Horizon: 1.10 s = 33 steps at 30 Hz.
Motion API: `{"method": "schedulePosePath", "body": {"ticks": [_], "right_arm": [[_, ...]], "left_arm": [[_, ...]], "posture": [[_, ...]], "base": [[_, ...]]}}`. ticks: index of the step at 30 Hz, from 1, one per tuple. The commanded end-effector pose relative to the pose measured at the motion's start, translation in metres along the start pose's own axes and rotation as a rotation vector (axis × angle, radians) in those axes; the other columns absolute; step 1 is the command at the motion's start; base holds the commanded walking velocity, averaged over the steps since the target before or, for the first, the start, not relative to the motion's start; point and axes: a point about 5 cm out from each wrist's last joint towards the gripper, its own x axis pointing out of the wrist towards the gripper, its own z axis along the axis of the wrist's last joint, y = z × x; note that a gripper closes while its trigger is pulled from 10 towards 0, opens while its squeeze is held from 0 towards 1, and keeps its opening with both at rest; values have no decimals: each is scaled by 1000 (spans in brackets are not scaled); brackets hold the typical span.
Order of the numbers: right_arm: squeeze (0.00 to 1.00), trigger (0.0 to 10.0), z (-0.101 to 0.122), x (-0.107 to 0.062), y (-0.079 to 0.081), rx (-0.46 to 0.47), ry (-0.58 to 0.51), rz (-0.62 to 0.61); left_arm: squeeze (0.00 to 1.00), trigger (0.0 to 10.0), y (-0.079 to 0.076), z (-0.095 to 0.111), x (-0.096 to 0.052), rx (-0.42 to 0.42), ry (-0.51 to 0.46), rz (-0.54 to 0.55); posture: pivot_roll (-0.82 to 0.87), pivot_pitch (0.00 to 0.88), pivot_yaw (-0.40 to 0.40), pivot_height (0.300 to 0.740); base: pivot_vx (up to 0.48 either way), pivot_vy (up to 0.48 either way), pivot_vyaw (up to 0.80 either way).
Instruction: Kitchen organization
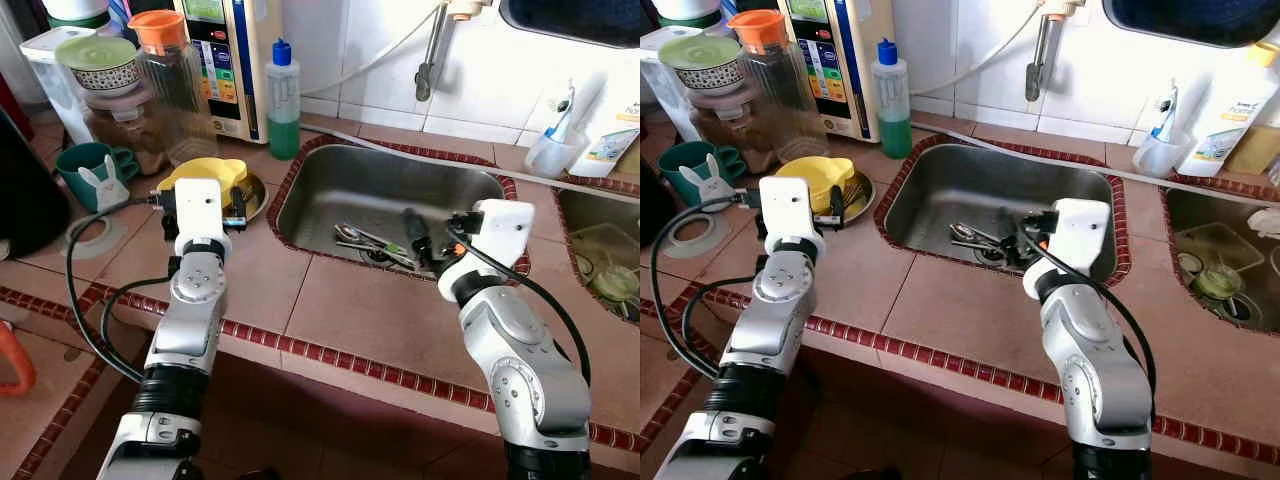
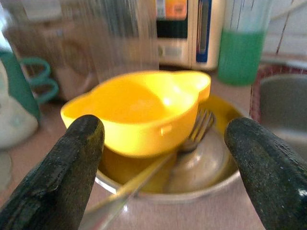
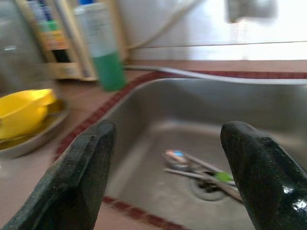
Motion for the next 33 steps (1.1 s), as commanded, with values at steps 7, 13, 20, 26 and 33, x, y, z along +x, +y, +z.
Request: {"method": "schedulePosePath", "body": {"ticks": [7, 13, 20, 26, 33], "right_arm": [[0, 10000, 4, -5, 9, -56, 0, 78], [0, 10000, 1, -5, 11, -79, 17, 97], [0, 10000, 2, -4, 11, -84, 16, 91], [0, 10000, 1, -4, 10, -85, 17, 81], [0, 10000, 0, -2, 9, -90, 23, 75]], "left_arm": [[0, 10000, 6, -9, -3, -24, 86, 10], [0, 10000, 1, -13, -4, -70, 142, -11], [0, 10000, -8, -9, -1, -105, 158, -52], [0, 10000, -22, -5, -2, -150, 169, -122], [0, 10000, -33, -10, -6, -200, 222, -176]], "posture": [[77, 71, 26, 740], [74, 70, 25, 740], [70, 69, 27, 740], [70, 70, 26, 740], [68, 70, 24, 740]], "base": [[0, 0, 0], [0, 0, 0], [0, 0, 0], [0, 0, 0], [0, 0, 0]]}}
